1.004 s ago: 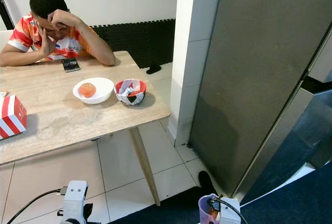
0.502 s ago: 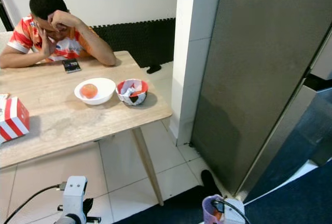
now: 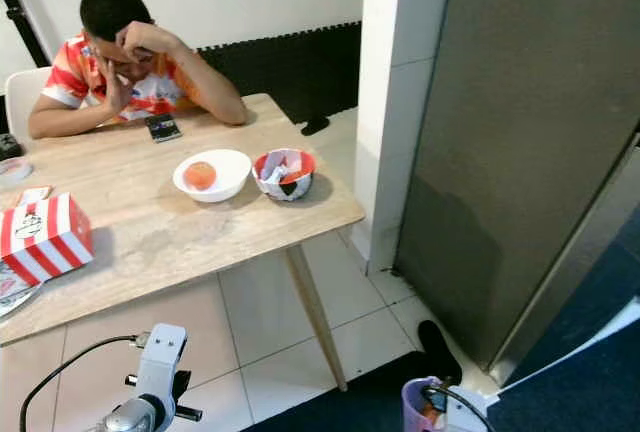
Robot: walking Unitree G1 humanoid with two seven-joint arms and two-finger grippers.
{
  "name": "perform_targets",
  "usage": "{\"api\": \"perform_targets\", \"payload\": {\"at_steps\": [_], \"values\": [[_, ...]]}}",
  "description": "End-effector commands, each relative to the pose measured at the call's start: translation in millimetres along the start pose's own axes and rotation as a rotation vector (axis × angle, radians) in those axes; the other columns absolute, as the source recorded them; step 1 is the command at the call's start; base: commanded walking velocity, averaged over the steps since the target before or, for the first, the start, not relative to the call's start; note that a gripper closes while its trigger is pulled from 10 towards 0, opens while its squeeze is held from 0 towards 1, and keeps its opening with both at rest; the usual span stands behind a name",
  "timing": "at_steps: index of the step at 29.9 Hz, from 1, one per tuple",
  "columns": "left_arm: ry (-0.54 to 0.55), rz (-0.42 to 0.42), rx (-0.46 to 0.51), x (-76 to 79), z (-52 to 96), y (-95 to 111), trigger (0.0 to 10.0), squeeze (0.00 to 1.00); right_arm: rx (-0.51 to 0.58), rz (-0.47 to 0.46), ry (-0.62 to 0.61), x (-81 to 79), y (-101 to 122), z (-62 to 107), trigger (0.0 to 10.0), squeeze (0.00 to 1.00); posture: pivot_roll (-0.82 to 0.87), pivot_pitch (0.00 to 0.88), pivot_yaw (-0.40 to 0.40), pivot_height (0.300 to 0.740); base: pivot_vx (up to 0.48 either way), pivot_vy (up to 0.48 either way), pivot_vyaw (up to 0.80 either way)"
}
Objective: Restocking fridge
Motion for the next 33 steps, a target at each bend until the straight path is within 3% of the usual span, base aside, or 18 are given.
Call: {"api": "perform_targets", "payload": {"at_steps": [1, 3, 9, 13, 18, 20, 22, 25, 27, 33], "values": [[-0.006, -0.015, -0.043, 1.2, 2.5, -11.6, 10.0, 0.0, 0.028, -0.008, 0.002, -2.9, 4.4, -0.5, 10.0, 0.0, -0.06, 0.0, 0.077, 0.74, 0.0, 0.0, 0.0], [-0.007, -0.002, -0.074, 5.6, 5.5, -23.9, 10.0, 0.0, 0.051, 0.048, 0.017, -4.7, 12.6, -1.8, 10.0, 0.0, -0.07, 0.0, 0.071, 0.74, 0.0, 0.0, 0.0], [-0.029, 0.034, -0.084, 23.3, 6.7, -33.9, 10.0, 0.0, 0.072, 0.132, 0.005, 6.8, 23.4, -1.9, 10.0, 0.0, -0.1, 0.003, 0.038, 0.74, 0.0, 0.0, 0.0], [-0.031, 0.02, -0.099, 23.3, 9.2, -40.3, 10.0, 0.0, 0.073, 0.172, 0.008, 5.6, 21.5, -1.3, 10.0, 0.0, -0.1, 0.0, 0.027, 0.74, 0.0, 0.0, 0.0], [0.026, 0.066, -0.099, 13.0, 13.4, -46.3, 10.0, 0.0, 0.07, 0.214, 0.03, -5.4, 14.5, -0.4, 10.0, 0.0, -0.12, 0.0, -0.011, 0.74, 0.0, 0.0, 0.0], [0.023, 0.056, -0.09, 16.0, 12.7, -44.9, 10.0, 0.0, 0.08, 0.214, 0.035, -5.7, 17.0, -0.4, 10.0, 0.0, -0.11, 0.0, -0.02, 0.74, 0.0, 0.0, 0.0], [0.036, 0.072, -0.084, 20.5, 11.6, -44.0, 10.0, 0.0, 0.06, 0.278, 0.063, -5.0, 16.1, -0.6, 10.0, 0.0, -0.06, 0.003, -0.053, 0.74, 0.0, 0.0, 0.0], [0.032, 0.066, -0.076, 22.7, 11.1, -42.7, 10.0, 0.0, 0.059, 0.278, 0.059, -2.6, 17.6, -0.7, 10.0, 0.0, -0.05, 0.0, -0.049, 0.74, 0.0, 0.0, 0.0], [-0.013, 0.023, -0.069, 33.0, 9.2, -39.8, 10.0, 0.0, 0.081, 0.236, 0.031, 4.5, 29.2, -2.0, 10.0, 0.0, -0.04, 0.021, -0.046, 0.74, 0.0, 0.0, 0.0], [0.003, 0.003, -0.073, 27.1, 7.6, -35.9, 10.0, 0.0, 0.077, 0.21, 0.029, -2.4, 28.3, -3.0, 10.0, 0.0, -0.02, 0.029, -0.042, 0.74, 0.0, 0.0, 0.0]]}}
Point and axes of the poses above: a point about 5 cm out from each wrist's last joint towards the gripper, its own z axis pointing back from the gripper into the wrist, its own y axis along the axis of the wrist's last joint, x = y × z, the point moved 2 cm from there along -z, pointing out of the wrist towards the gripper, and after that the axes turned 1 degree about z, right-handed, at the moved point
